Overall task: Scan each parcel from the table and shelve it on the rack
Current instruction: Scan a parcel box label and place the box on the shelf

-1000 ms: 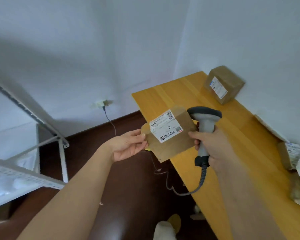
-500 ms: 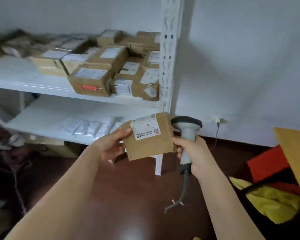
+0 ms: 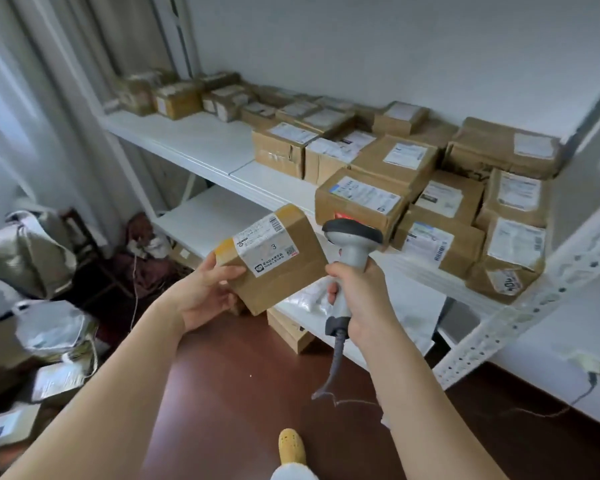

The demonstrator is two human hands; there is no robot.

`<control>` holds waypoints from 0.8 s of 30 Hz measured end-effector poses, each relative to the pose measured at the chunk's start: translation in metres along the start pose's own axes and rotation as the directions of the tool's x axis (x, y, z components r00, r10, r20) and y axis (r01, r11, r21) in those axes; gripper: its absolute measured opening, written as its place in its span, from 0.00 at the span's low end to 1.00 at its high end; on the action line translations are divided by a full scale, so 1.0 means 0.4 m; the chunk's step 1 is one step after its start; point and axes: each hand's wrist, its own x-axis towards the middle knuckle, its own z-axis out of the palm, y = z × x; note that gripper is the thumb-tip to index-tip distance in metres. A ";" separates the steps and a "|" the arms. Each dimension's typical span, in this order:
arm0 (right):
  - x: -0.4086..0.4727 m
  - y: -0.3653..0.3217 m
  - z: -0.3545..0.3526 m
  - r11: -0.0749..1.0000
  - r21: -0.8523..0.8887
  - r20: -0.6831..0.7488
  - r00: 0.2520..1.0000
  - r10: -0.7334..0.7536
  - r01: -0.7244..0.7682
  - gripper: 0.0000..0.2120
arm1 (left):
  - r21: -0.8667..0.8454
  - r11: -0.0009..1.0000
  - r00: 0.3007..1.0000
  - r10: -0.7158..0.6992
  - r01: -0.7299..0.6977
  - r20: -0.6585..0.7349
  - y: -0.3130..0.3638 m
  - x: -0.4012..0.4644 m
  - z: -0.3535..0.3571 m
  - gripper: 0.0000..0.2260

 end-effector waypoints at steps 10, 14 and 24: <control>0.315 -0.070 0.337 1.000 -0.006 0.044 0.999 0.004 -0.004 0.09 | 0.160 0.986 0.995 0.063 -0.050 -0.074 0.267 0.311 -0.198 0.34; 0.396 -0.071 0.432 0.999 0.014 -0.062 0.998 -0.030 0.030 0.09 | 0.228 0.973 0.998 0.039 -0.028 -0.042 0.330 0.410 -0.257 0.36; 0.524 -0.075 0.561 0.984 0.097 -0.412 0.906 -0.097 0.149 0.12 | 0.371 0.928 0.978 -0.097 0.022 0.184 0.468 0.719 -0.268 0.32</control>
